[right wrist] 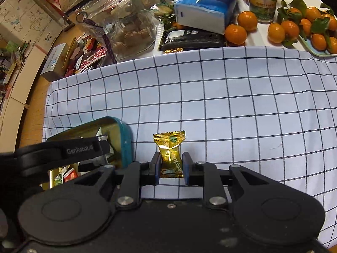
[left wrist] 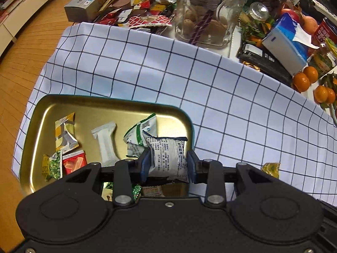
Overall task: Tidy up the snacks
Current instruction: 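Carry the white packet and gold candy over the gold tin tray with both tools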
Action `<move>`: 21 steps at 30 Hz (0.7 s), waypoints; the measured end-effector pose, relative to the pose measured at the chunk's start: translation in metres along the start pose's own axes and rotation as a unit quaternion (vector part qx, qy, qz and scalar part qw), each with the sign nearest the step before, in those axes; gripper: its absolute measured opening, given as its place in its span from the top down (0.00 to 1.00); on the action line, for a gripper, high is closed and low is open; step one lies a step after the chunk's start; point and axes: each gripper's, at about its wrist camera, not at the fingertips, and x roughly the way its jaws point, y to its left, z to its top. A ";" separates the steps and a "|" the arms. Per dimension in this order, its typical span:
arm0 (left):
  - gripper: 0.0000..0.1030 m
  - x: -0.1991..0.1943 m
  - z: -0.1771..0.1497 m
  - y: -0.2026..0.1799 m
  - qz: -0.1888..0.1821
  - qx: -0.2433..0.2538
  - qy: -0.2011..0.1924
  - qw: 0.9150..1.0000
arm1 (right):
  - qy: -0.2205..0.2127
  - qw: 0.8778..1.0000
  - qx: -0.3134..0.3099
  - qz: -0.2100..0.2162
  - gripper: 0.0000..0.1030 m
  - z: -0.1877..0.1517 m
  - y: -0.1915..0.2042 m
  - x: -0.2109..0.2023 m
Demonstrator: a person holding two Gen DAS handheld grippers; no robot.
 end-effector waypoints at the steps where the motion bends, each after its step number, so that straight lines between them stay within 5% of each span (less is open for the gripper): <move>1: 0.57 0.001 -0.001 0.002 0.002 -0.001 0.000 1.000 | 0.000 1.000 -0.003 0.002 0.78 -0.001 0.003 -0.001; 21: 0.56 0.009 0.003 0.097 0.020 -0.084 0.014 0.996 | 0.010 0.996 -0.081 0.042 0.78 -0.012 0.066 0.013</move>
